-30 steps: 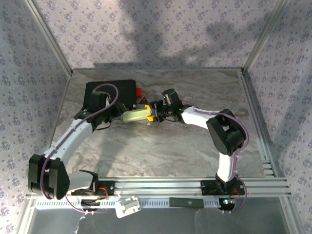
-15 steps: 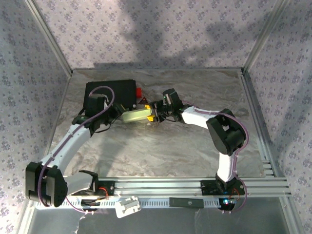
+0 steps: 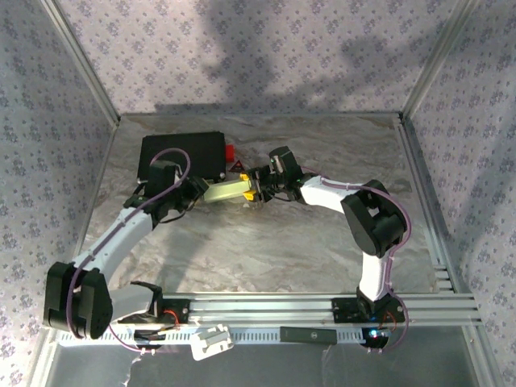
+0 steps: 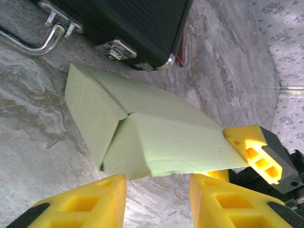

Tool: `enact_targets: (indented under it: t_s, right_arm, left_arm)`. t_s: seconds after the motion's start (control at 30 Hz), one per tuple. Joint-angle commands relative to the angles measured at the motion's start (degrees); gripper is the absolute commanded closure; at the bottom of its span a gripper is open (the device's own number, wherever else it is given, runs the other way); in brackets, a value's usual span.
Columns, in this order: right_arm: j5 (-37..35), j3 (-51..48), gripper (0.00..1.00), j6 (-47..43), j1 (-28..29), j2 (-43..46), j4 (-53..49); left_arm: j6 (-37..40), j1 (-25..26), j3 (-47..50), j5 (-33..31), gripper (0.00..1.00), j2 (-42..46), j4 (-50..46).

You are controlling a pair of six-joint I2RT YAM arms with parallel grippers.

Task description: Fold the paper box

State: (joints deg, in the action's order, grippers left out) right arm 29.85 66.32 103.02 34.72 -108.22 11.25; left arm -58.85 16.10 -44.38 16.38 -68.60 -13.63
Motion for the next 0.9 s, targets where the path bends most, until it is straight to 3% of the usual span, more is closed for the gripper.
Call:
enact_targets:
  t_s: [0.0,0.33,0.53,0.87]
  right_arm:
    - [0.92,1.09,0.52,-0.03,-0.35,-1.11,-0.79]
    - [0.85,1.11,0.53,0.04,-0.36,-0.94,-0.59]
    - [0.82,1.26,0.53,0.07,-0.27,-1.11,-0.53]
    - [0.83,1.52,0.53,-0.02,-0.27,-1.81,-0.70]
  left_arm:
    - [-1.00,-0.19,0.50,1.50,0.61,-0.95,3.04]
    - [0.27,-0.41,2.80,-0.91,0.71,-3.14,3.75]
    - [0.85,-0.48,1.97,-1.35,0.84,-3.10,3.17]
    - [5.88,-0.71,0.22,-5.67,0.85,-3.49,-5.07]
